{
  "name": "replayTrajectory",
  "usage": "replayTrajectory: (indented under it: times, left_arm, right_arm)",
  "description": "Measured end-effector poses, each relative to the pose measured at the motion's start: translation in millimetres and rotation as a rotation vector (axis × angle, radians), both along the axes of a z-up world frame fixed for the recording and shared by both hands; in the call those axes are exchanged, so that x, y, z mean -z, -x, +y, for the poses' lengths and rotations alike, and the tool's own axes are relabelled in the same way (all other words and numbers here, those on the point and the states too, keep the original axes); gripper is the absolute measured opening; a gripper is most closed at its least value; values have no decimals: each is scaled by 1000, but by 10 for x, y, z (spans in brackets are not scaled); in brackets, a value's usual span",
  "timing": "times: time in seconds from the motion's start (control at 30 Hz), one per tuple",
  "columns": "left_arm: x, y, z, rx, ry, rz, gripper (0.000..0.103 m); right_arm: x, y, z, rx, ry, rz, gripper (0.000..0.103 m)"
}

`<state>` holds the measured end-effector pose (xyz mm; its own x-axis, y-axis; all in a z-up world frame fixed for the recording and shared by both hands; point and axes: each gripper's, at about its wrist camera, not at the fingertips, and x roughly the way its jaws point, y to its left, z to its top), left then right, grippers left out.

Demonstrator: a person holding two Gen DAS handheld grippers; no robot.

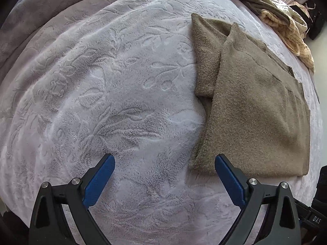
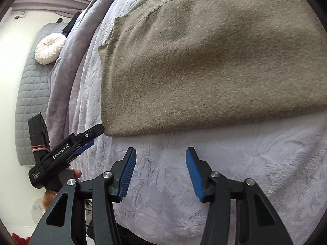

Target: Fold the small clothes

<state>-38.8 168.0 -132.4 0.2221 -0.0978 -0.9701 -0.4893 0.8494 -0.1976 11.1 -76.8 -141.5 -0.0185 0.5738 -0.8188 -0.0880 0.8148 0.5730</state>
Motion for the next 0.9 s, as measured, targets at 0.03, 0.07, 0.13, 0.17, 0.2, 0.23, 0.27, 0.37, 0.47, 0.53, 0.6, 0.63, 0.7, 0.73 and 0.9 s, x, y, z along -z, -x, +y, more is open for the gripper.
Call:
replayTrajectory:
  times: [0.03,0.07,0.13,0.17,0.2,0.23,0.27,0.37,0.47,0.53,0.6,0.63,0.7,0.73,0.9]
  left_arm:
    - [7,-4,-9,2,7,-2,98]
    - [10,-3,-11,2,12,-3,98]
    - [15,-8,-8,1,20,-6,98]
    - [17,-10,-11,0,19,-6,98]
    - [18,-16,-13,0,13,-5,98]
    - [20,-33,-17,4,7,-5,98]
    - [17,-27,-15,9,4,-5,98]
    - [43,-79,-23,13,8,-4,98]
    - [56,-74,23,-1,32,-12,98]
    - [70,-78,73,-10,70,-20,98]
    - [69,-50,154,-19,125,-42,98]
    - [66,-47,189,-27,155,-57,98]
    - [49,-32,269,-42,225,-95,98]
    - [43,-33,307,-48,261,-116,98]
    - [36,-102,386,-45,391,-192,98]
  right_arm:
    - [20,-7,11,7,-10,11,54]
    - [44,-14,18,18,-21,24,54]
    - [94,-28,34,39,-43,50,54]
    - [122,-33,38,49,-51,62,54]
    - [144,-40,46,56,-56,69,54]
    - [162,-45,52,62,-60,74,54]
    - [178,-50,59,66,-64,76,54]
    - [229,-69,88,81,-85,91,54]
    - [290,-98,95,122,-126,107,54]
    - [326,-119,105,166,-165,99,54]
    - [379,-135,114,217,-208,98,54]
    - [415,-141,124,244,-228,105,54]
    - [477,-148,150,295,-272,117,54]
    - [507,-153,163,322,-297,123,54]
    - [656,-196,214,429,-444,197,8]
